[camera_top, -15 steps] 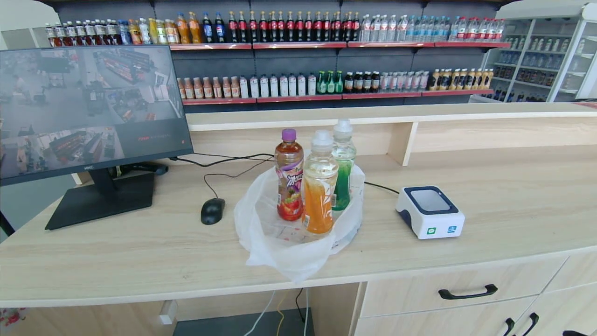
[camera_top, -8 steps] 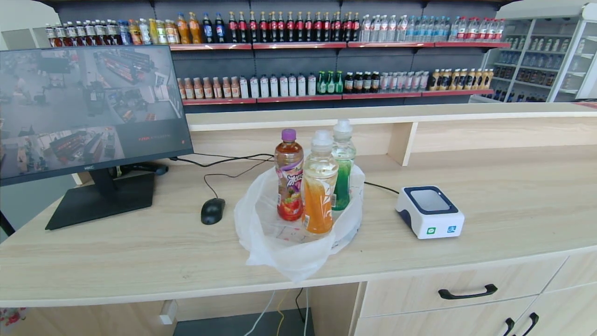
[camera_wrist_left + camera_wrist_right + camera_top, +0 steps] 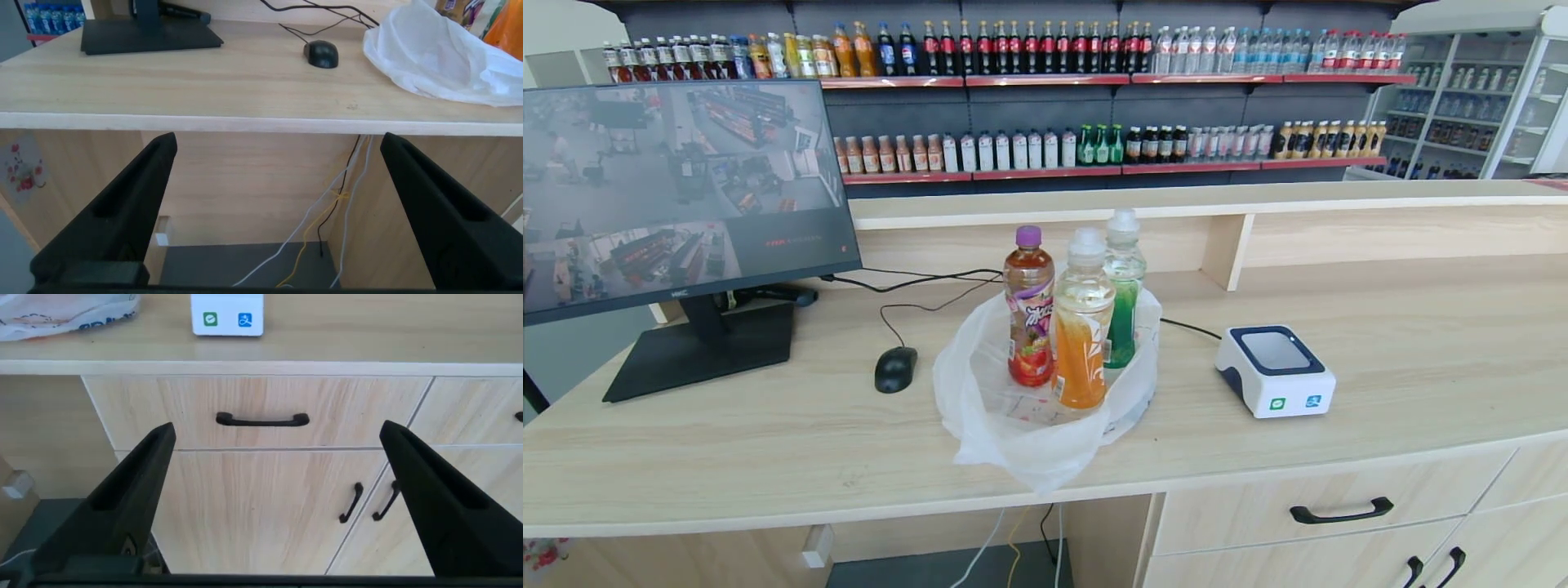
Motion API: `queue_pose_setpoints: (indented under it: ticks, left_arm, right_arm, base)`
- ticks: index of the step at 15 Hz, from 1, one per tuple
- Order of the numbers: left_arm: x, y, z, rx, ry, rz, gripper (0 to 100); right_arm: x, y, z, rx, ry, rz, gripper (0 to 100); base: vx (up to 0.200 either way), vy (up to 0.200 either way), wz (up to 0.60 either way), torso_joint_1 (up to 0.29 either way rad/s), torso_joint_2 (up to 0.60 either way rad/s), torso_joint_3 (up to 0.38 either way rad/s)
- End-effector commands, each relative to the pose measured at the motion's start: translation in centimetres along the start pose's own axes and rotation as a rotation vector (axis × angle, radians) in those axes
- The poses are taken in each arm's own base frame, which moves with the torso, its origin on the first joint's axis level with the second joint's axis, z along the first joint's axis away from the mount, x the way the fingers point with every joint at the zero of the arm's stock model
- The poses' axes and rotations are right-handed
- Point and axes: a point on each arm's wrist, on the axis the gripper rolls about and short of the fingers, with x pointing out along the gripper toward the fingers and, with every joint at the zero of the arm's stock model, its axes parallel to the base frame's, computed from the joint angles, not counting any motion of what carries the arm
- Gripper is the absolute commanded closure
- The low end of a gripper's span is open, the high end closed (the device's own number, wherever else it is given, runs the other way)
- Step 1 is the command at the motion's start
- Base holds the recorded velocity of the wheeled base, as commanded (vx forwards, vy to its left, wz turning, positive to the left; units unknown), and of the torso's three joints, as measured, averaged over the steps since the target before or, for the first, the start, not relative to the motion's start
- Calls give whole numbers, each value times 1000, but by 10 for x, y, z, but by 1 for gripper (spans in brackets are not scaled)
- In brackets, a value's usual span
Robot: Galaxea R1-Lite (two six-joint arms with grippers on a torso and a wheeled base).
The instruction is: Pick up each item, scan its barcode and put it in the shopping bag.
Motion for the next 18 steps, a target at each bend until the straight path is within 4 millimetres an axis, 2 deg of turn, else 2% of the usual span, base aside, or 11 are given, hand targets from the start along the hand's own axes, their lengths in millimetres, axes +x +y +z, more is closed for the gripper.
queue_pose_setpoints:
  ticks: [1, 4, 6, 11, 14, 18]
  left_arm:
    - [0, 0, 0, 0, -1, 0, 0]
    - [0, 0, 0, -2, -1, 0, 0]
    - [0, 0, 0, 0, -1, 0, 0]
    - [0, 0, 0, -2, -1, 0, 0]
    - [0, 0, 0, -2, -1, 0, 0]
    - [0, 0, 0, 0, 1, 0, 0]
  right_arm:
    - [1, 0, 0, 21, 17, -27, 0]
    - [0, 2, -5, 46, 6, -107, 0]
    - [-5, 2, -8, 42, -64, -55, 0]
    - [-5, 2, -8, 48, -68, -58, 0]
    - [-5, 2, -8, 50, -68, -58, 0]
    - [-5, 2, -8, 50, -70, -58, 0]
  base:
    - [0, 0, 0, 0, 0, 0]
    - [0, 0, 0, 0, 0, 0]
    - [0, 0, 0, 0, 0, 0]
    - [0, 0, 0, 0, 0, 0]
    - [-200, 0, 0, 7, 4, -1]
    - [0, 0, 0, 0, 0, 0]
